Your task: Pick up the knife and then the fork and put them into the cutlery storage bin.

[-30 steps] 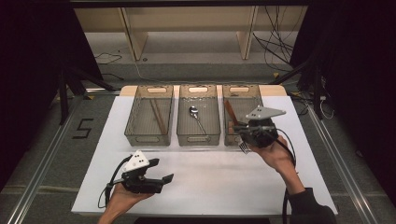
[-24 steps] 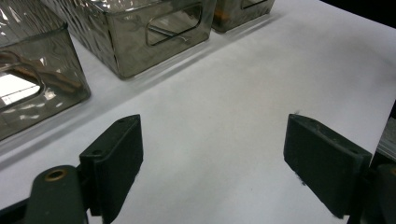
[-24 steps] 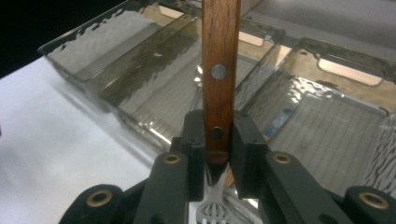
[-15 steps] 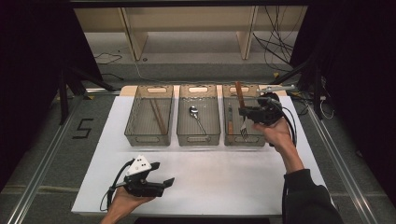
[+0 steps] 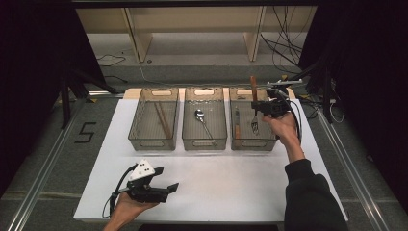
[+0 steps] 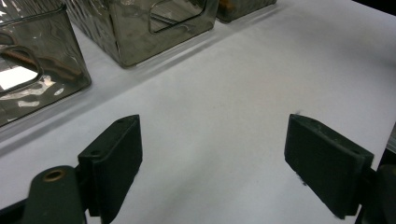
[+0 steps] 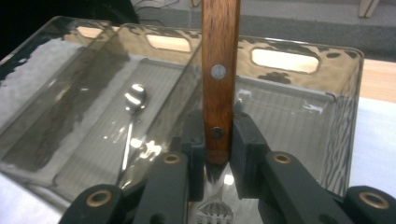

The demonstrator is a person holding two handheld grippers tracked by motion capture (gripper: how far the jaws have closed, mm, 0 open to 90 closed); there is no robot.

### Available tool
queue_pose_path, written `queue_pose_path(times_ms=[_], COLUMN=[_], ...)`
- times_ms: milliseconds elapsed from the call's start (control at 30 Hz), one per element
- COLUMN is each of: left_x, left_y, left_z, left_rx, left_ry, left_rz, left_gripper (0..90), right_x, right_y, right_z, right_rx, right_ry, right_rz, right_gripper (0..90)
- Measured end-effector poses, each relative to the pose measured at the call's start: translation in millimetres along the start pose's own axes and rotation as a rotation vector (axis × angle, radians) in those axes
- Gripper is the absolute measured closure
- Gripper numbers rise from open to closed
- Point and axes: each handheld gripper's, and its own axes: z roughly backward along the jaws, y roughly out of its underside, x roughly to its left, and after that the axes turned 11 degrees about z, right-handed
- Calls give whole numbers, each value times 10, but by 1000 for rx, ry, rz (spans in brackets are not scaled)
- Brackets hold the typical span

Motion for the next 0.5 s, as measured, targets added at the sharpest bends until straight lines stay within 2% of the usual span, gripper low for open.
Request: queue_pose_path(times_ms=[100,167,367,400,433,500], left_x=[-13,-12,4,5,5,6], left_y=[-4,5,0,2,3,1], left_z=[10,18,26,26,22,20], left_rx=[-13,-10,-19,-19,-16,-17], left_ry=[-1,-2,-4,-4,-5,-6], left_rz=[2,0,2,1,0,0], left_gripper=[188,188,188,188,187,185], right_x=[-26,-31,-57,-59,-61,-63], right_y=[34,66,157,168,177,182], right_z=[-91,-149,-244,-256,-261,-234], right_rx=[39,66,101,111,113,102], right_ry=[6,13,17,15,16,6], right_rz=[-13,-6,-23,-26,-30,-44], right_gripper=[777,776,768,742,673,603])
